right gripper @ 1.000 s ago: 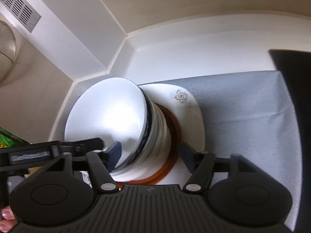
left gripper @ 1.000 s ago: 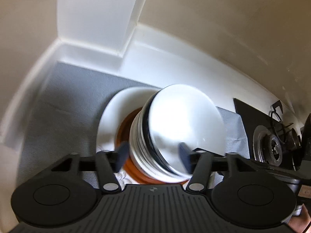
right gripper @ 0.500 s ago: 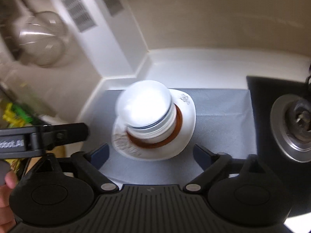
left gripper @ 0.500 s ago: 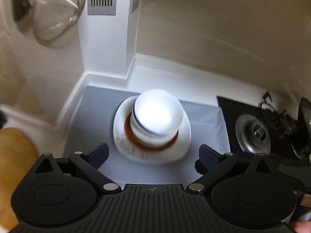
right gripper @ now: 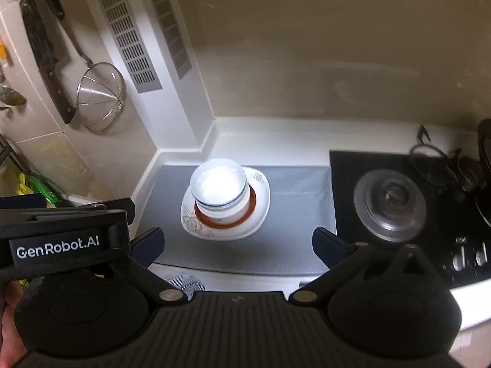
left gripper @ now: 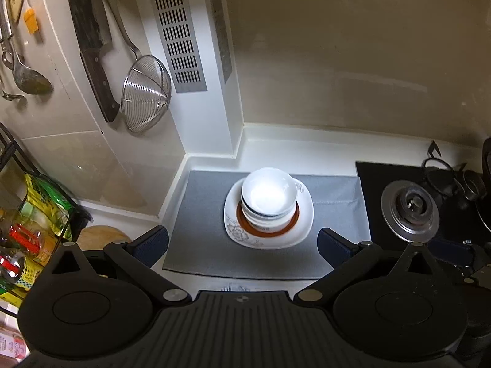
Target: Organize plates and bowls
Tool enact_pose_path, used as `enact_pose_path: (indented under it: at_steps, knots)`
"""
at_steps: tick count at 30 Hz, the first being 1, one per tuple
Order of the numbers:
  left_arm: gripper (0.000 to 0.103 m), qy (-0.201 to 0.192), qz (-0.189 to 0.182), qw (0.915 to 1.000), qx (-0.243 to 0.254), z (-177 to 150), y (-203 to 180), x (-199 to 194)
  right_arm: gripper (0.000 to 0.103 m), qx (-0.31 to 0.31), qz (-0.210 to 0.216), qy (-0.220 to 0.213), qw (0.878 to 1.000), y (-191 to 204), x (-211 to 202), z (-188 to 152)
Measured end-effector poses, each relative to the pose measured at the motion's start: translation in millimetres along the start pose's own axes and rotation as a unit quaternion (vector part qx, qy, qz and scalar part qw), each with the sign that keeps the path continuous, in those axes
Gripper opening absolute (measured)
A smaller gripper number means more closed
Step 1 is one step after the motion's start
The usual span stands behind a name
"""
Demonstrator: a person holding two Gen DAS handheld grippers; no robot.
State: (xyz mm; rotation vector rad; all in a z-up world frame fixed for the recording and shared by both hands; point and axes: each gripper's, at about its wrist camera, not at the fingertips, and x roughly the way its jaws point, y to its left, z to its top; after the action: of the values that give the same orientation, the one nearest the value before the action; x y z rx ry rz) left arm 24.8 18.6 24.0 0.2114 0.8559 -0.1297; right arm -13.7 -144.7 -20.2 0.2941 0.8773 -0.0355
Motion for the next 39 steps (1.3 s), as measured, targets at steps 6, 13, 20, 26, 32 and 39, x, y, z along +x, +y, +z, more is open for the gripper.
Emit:
enact_pose_path:
  at_steps: [6,13,20,26,32,39]
  knots:
    - [0.103,0.009,-0.003,1.0000,0.002,-0.3,-3.0,-1.0,0.102,0.018,-0.008,0.017,1.000,-0.9,1.2,-4.8]
    - [0.103,0.019,-0.012,0.9997,0.006,-2.5,-3.1,2.4,0.103,0.013,-0.014,0.021,1.000,0.6,2.0,-6.8]
    - [0.103,0.042,-0.021,0.9989,0.000,-4.7,-1.3,9.0,0.103,0.006,-0.019,0.047,0.999,-0.2,9.0,-5.7]
    - [0.103,0.037,-0.017,0.9992,-0.004,-6.7,0.5,6.4,0.103,-0.001,-0.017,0.040,0.999,1.4,7.3,-4.3]
    - [0.103,0.044,-0.011,0.9989,-0.008,-7.2,2.4,8.2,0.103,0.000,-0.010,0.048,0.999,4.1,10.4,-6.7]
    - [0.103,0.042,-0.015,0.9990,-0.008,-9.4,3.1,6.4,0.103,-0.006,-0.010,0.047,0.999,5.6,7.8,-9.0]
